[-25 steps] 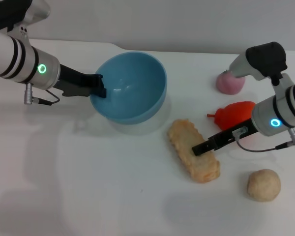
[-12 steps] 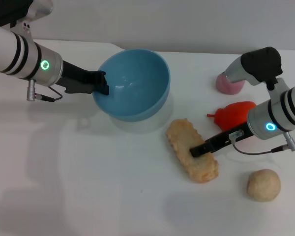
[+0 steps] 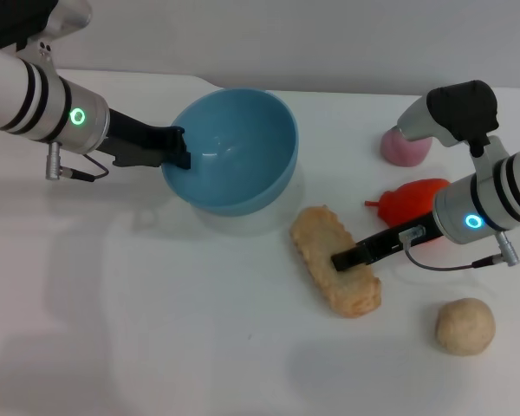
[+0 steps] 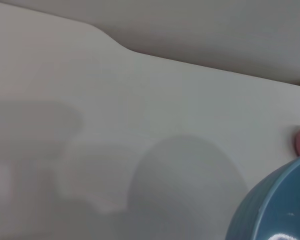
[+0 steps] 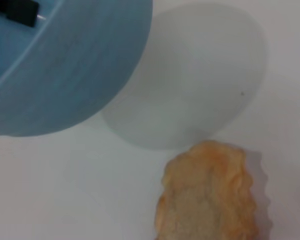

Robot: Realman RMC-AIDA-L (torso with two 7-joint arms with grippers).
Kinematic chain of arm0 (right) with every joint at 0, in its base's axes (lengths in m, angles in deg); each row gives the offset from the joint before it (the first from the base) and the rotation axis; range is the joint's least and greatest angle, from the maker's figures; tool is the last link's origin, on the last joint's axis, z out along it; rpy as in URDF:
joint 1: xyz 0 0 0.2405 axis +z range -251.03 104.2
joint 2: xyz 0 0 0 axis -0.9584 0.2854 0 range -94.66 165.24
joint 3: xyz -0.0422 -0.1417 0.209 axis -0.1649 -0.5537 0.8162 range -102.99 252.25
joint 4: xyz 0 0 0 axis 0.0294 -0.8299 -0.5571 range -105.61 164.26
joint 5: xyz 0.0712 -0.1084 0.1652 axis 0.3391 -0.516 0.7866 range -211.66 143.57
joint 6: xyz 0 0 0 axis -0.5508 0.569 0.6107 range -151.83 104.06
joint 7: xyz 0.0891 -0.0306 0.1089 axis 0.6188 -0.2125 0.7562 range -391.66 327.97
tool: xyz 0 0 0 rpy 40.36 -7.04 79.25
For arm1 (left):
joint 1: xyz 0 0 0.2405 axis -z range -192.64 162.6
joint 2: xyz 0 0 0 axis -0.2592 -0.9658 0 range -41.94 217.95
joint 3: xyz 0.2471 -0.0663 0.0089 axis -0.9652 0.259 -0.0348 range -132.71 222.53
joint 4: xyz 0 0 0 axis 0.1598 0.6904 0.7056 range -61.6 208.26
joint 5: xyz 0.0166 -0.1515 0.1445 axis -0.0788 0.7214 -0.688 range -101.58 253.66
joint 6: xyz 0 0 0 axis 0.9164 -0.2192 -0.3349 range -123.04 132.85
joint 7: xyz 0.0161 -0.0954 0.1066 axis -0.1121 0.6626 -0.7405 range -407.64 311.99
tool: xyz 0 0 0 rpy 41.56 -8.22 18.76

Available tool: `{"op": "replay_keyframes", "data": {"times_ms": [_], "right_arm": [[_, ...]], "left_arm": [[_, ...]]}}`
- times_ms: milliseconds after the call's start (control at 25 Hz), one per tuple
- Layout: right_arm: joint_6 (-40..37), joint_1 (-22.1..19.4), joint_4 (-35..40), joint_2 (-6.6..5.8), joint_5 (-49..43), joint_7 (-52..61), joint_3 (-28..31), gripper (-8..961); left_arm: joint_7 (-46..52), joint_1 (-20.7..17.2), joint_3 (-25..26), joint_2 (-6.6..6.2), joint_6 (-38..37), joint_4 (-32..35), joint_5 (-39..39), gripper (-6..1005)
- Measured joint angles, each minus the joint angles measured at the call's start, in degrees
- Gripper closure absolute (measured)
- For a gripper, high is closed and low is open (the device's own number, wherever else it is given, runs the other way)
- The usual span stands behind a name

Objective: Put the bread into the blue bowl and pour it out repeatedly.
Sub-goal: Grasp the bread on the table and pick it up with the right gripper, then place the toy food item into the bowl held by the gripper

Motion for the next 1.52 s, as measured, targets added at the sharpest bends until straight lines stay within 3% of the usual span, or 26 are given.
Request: {"op": "replay_keyframes", "data": {"times_ms": [160,280,480,640,800,1160,1320,1520], "right_arm": [[-0.35,-0.29,-0.07,-0.05,0.38,-0.05,0.1,289],[-0.57,-0.78,0.06,-0.13,1.19,-0.11,0.19,470],[-2.28,-2.74,2.11,-0.54,3.28,-0.61,0.46,615],[-7.04,-7.95,11.27,-0.82,3.37,-0.89,2.54,650],[-13.04,-11.72,17.53,-0.88,3.37,-2.8,8.3,682],[-24.14,-13.86,21.89,-1.32,3.16,-14.15,23.67,760],[-27.58,-14.11,26.64,-0.89,4.81,-18.72,26.55,785],[-29.09,-13.94,28.52,-0.82,14.19,-24.06,26.05,808]], "left_arm": [[0.0,-0.07,0.0,0.02,-0.04,-0.12,0.0,1001],[0.0,-0.09,0.0,0.03,-0.11,-0.15,0.0,1001],[0.0,-0.18,0.0,0.11,-0.41,-0.53,0.0,1001],[0.22,-0.27,-0.31,0.15,-0.8,-0.86,-0.05,1001],[0.85,0.24,-0.5,0.06,-1.32,-1.65,-0.46,1001],[0.88,0.91,-3.12,-0.02,-3.74,-3.72,-0.78,1000],[0.89,1.1,-5.7,0.02,-3.86,-5.29,-0.8,1000],[1.41,1.2,-8.95,0.4,-3.74,-5.88,-0.45,1000]]}}
